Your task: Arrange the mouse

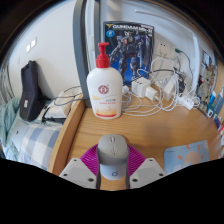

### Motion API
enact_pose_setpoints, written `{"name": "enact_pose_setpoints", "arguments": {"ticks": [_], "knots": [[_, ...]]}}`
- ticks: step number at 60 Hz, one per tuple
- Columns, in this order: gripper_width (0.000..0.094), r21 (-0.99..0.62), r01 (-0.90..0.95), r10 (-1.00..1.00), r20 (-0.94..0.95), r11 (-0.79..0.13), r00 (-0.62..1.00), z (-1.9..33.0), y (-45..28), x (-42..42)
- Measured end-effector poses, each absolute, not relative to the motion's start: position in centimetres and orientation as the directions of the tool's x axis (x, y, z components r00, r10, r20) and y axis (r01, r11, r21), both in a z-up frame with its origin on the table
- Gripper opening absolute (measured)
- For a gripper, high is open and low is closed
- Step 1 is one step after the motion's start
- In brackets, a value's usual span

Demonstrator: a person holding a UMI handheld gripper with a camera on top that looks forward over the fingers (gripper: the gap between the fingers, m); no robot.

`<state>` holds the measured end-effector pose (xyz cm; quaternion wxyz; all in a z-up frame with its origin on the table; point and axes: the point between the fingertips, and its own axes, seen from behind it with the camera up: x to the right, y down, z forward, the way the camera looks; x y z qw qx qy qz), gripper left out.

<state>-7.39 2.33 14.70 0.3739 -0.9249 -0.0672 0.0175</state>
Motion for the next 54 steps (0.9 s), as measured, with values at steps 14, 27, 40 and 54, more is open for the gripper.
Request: {"name": "enact_pose_setpoints", "arguments": {"ticks": [14,27,40,54], "knots": [[0.0331,-0.805,0.132,0.149,0.056,-0.578,0.987,28.9,1.6,-2.7],[0.033,-0.893,0.148,0.047,0.142,-0.424,0.989,41.7,0.0,8.4],[0.033,-0.84,0.143,-0.033,0.188,-0.524,0.982,36.5,-2.0,18.5],[0.033,-0.726,0.096,-0.037,0.165,-0.681,0.986,24.0,-4.2,22.4]]}}
